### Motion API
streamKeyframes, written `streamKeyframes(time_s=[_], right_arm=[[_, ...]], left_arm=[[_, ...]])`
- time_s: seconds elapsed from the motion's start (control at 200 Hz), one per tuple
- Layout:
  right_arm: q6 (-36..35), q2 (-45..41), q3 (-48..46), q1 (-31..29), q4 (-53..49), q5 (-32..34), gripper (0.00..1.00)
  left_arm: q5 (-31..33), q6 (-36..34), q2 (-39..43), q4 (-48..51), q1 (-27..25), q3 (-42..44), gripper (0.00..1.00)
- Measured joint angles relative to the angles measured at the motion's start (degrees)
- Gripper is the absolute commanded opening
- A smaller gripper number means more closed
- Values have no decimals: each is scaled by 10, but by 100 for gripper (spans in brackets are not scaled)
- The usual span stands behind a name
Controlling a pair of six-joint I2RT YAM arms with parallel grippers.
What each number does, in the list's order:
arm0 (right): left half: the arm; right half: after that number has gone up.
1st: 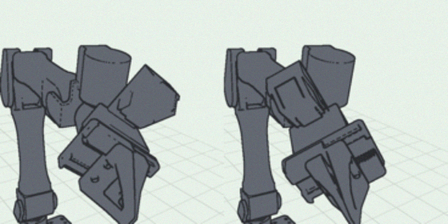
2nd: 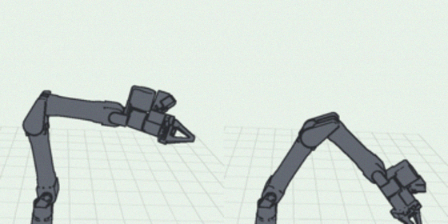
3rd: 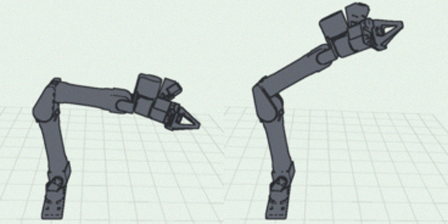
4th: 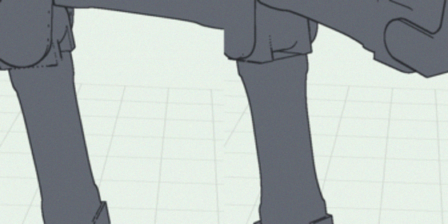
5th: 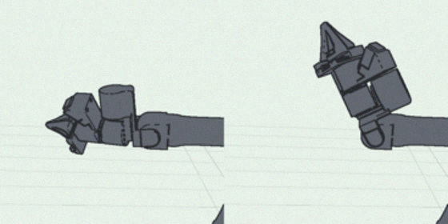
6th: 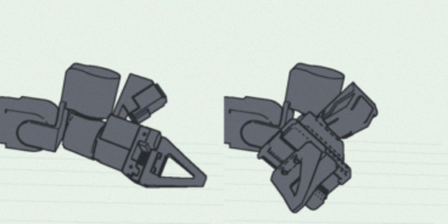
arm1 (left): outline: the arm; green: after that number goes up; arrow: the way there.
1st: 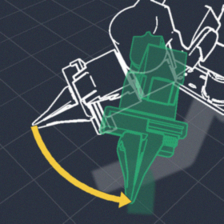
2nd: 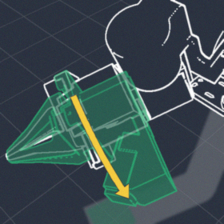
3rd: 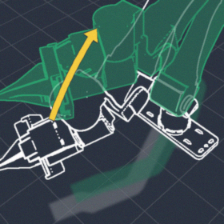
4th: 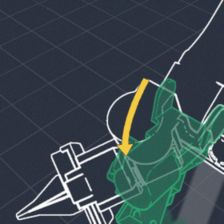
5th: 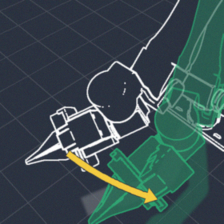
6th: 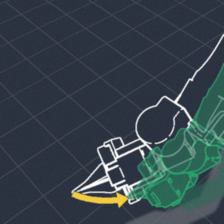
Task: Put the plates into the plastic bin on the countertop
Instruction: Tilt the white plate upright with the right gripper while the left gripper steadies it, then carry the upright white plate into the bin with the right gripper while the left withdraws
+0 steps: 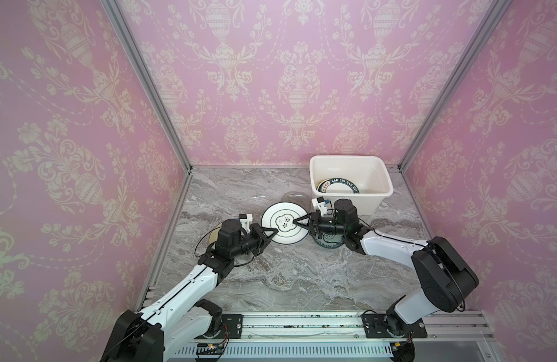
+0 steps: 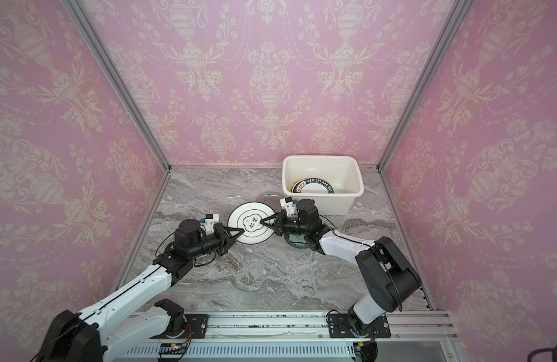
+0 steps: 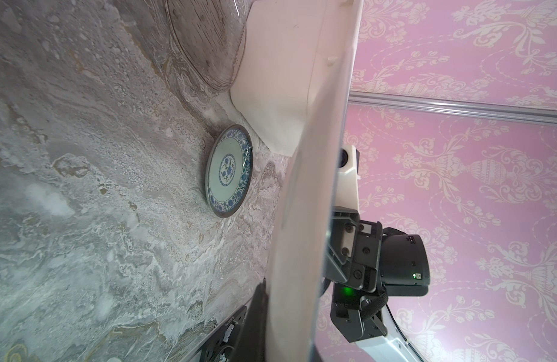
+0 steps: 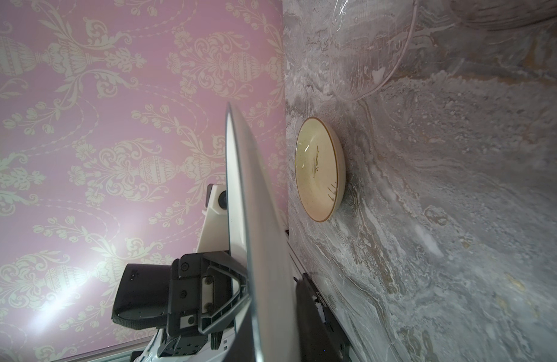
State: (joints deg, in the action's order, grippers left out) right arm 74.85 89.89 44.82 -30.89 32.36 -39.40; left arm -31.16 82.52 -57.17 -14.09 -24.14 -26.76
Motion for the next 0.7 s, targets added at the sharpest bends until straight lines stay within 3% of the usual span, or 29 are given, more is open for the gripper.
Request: streamKeyframes(time_s=[0.13, 0.265, 0.405, 0.495, 0.58, 0.7], right_arm=[[4, 0, 6, 2, 5, 2, 0], [4, 0, 12, 3, 4, 2, 0], [-3, -7, 20, 2, -24, 7, 0], [-27, -29, 31, 0, -76, 19, 0], [-53, -59, 47, 0, -141, 33, 0], [-89, -105, 82, 2, -225, 50, 0]], left_arm=[[3, 18, -1, -7, 0, -3, 0], [6, 21, -1, -9, 0, -7, 3], [8, 20, 2, 5, -1, -13, 25], [8, 7, 14, 28, -9, -27, 52], [11, -2, 35, 62, -12, -53, 67], [18, -34, 62, 133, -12, -112, 75]])
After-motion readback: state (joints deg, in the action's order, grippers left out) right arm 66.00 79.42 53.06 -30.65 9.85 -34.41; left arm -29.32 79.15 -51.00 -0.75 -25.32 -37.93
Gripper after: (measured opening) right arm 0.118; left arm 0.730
